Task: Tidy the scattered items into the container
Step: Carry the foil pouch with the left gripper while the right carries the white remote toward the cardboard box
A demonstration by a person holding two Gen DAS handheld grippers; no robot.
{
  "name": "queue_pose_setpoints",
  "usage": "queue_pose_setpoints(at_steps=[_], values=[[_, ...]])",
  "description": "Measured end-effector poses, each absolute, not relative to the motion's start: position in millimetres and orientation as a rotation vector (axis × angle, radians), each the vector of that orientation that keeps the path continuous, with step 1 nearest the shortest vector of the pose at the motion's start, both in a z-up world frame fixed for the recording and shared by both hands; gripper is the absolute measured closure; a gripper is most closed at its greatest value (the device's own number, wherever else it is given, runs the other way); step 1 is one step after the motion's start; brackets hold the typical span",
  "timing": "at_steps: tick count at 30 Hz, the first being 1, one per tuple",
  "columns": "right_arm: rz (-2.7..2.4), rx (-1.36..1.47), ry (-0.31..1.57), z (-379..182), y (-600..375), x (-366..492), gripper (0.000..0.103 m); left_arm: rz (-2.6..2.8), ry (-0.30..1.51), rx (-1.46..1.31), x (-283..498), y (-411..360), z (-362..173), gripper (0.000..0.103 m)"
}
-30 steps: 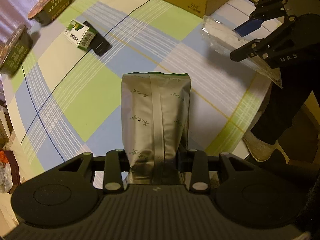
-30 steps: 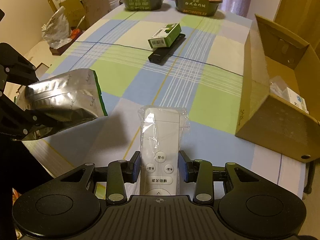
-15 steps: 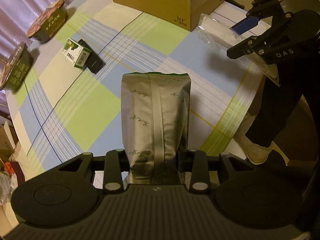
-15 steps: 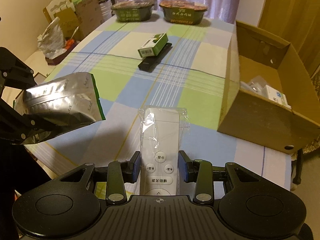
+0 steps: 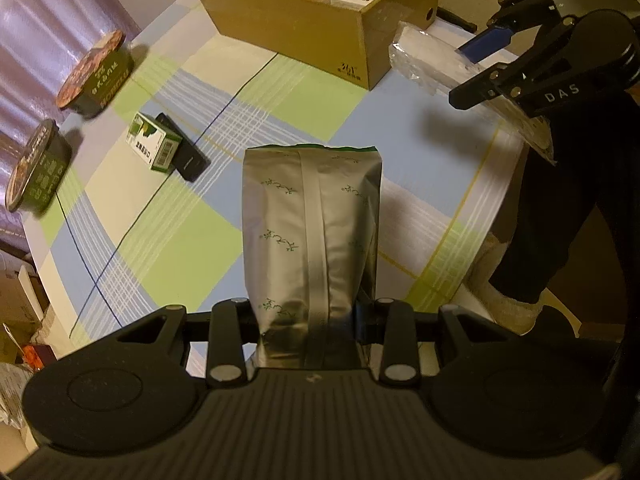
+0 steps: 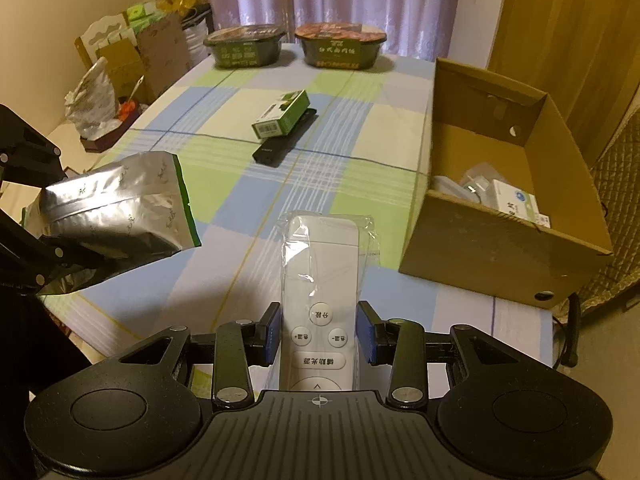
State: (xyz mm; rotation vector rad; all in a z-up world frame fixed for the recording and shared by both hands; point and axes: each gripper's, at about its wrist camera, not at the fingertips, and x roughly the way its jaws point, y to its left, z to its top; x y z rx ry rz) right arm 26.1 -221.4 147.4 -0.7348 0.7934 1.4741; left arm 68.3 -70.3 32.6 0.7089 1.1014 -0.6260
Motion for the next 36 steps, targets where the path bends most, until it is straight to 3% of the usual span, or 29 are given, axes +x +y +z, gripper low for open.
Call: queue_pose_setpoints(at_steps=[20,36], values=[[1.429,-0.696,0.785,164.8,-229.1,70.7,0.061,-0.678,1.058,0.768,79.7,-114.3,45.3,0.072],[1.344,-0.698,0.712,197.0,-209.4,158.5,0.061,-0.738,0.933,0.691,147.3,-196.9,82.6,0.072]])
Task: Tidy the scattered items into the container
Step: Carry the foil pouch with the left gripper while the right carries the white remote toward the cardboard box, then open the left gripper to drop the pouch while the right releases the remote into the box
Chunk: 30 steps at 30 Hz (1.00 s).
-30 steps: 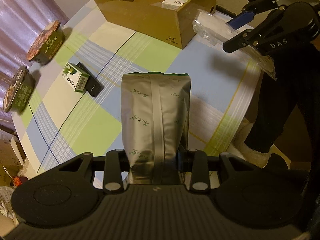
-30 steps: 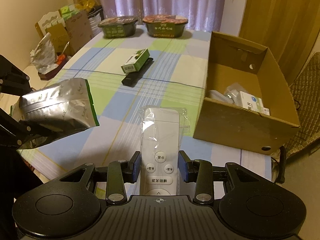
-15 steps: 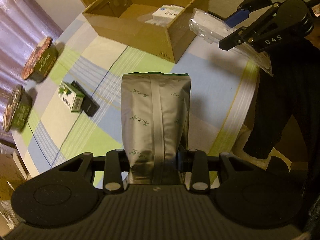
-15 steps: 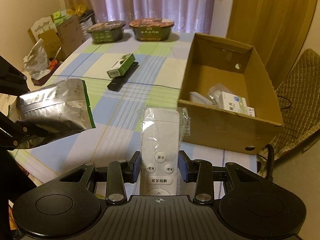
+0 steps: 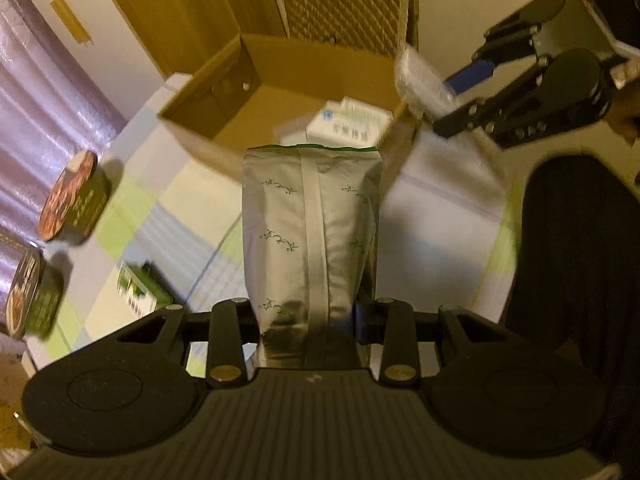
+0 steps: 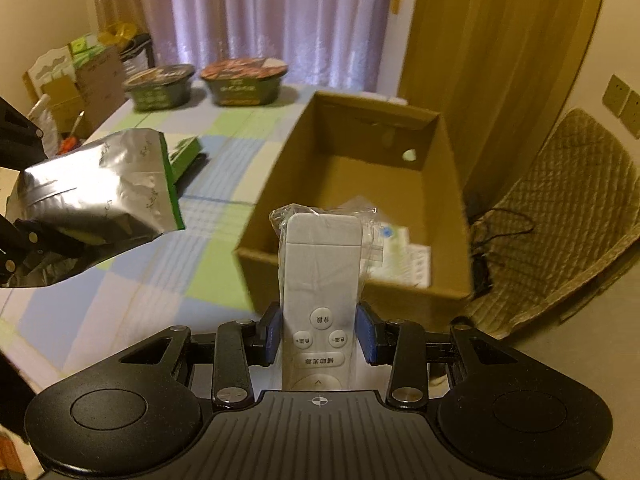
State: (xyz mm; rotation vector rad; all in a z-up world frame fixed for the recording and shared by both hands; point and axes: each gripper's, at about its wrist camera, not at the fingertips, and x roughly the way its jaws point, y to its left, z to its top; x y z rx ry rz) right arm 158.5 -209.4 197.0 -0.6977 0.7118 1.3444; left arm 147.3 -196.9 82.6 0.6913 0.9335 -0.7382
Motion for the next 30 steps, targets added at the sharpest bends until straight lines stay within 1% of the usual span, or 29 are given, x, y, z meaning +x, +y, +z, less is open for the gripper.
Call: queue_pose_setpoints(at_steps=[9,15,21,30], values=[[1.332,-0.719,0.69,199.2,-173.6,200.1,0.061,-0.717,0.928,0.535,203.3,-246.8,89.7,0.072],[1.325,-0.719,0.688,197.9,-151.7,225.1,0.061,-0.694,0.955,0.362,243.0,-263.7,89.6,0.072],[1.327,-0.718,0.695,196.7,-131.0,240.4,0.061,-0.642,0.97,0.203,270.2,-268.3,83.3,0.072],[1.32,-0.714,0.706,193.5,-105.2,252.4,0.061,-0.527,0.975,0.043,296.4,-268.2,67.2,0.072]])
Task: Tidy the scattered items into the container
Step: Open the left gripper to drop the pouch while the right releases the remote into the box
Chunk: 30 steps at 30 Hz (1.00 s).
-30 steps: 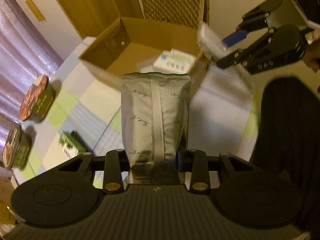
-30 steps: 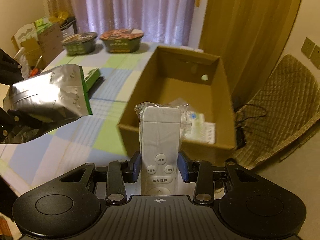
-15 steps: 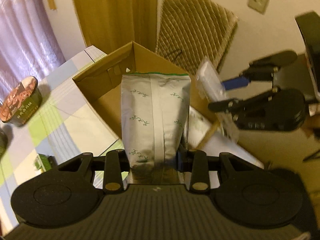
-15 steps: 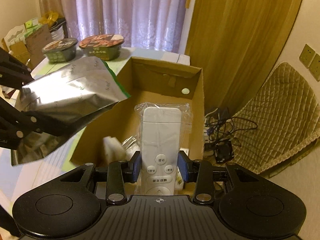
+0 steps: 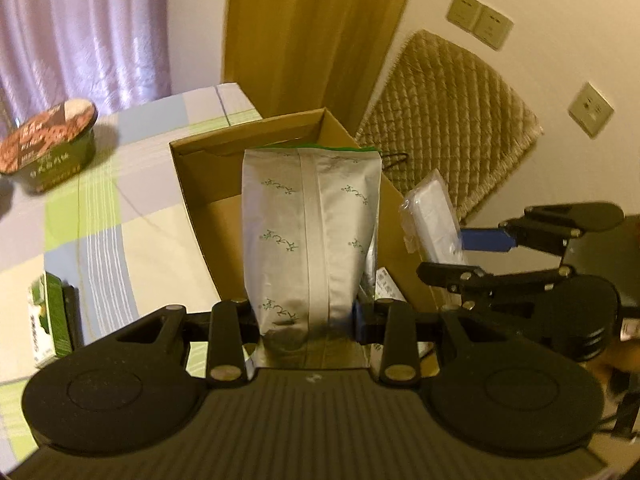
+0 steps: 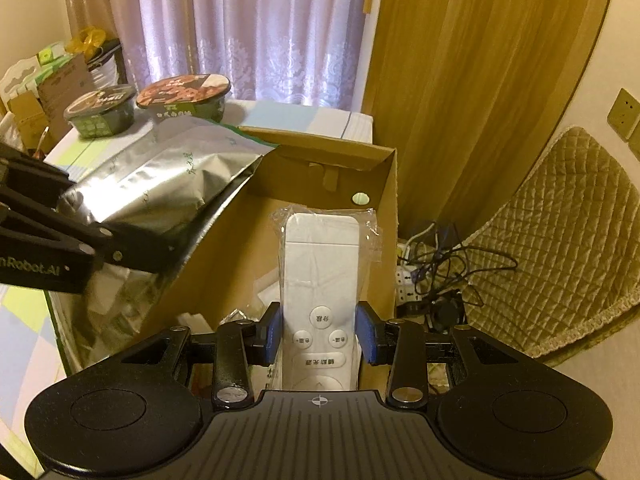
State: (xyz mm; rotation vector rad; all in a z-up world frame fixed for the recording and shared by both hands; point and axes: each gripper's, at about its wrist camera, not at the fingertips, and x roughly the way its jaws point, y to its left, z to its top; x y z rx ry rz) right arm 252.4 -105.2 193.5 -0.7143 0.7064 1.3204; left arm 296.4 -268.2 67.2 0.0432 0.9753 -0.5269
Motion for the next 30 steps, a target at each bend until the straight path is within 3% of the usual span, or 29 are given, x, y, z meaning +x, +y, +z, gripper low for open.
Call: queue_pose_setpoints(at_steps=[25,28,30], values=[[1.325,-0.725,0.736,174.2,-75.7,266.2,0.062,-0.432,1.006,-0.114,323.7,-270.5,35.2,0.071],[1.325,-0.727,0.737,173.9,-75.2,266.5,0.062,-0.418,0.99,-0.126,325.2,-267.9,37.3,0.054],[1.324,-0.728,0.738,173.0,-73.7,267.1,0.062,-0.418,0.973,-0.119,325.0,-266.4,41.7,0.054]])
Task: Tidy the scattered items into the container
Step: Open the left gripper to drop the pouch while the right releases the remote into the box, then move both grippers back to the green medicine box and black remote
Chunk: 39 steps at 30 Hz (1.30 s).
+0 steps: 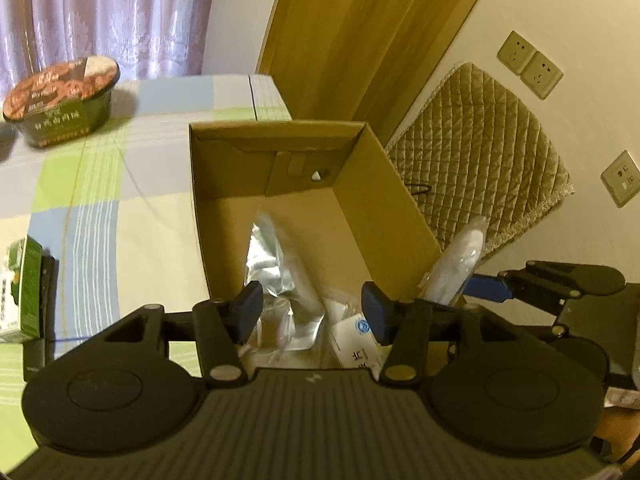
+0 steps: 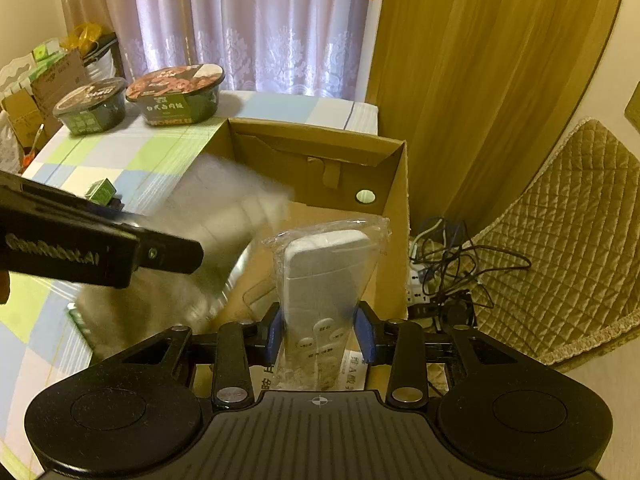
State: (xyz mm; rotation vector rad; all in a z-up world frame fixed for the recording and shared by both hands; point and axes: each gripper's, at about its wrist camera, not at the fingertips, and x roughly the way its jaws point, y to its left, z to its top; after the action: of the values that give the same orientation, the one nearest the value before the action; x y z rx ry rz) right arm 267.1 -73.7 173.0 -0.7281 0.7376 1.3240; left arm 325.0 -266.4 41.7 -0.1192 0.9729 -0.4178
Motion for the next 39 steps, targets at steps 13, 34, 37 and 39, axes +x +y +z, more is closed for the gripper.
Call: queue_pose_setpoints(at_steps=[13,34,37,39], values=[[1.334,-0.721,0.732,172.6,-63.6,260.7,0.062,-0.385,0.945,-0.131,315.9,-237.0,45.1,0.047],[1.343,-0.633,0.727,183.7,-89.8,239.2,0.028,-0.36,0.967,-0.143,266.7,-190.4,36.3,0.036],[1.349,-0.646,0.734,186.7,-99.8,228.2,0.028,-0.363,0.972,-0.131,249.8,-182.1,37.5,0.036],[1.35,-0.663,0.722,191.4,-106.3,219.5,0.028,-0.365,0.974,-0.12,237.7,-175.9,39.0,0.036]])
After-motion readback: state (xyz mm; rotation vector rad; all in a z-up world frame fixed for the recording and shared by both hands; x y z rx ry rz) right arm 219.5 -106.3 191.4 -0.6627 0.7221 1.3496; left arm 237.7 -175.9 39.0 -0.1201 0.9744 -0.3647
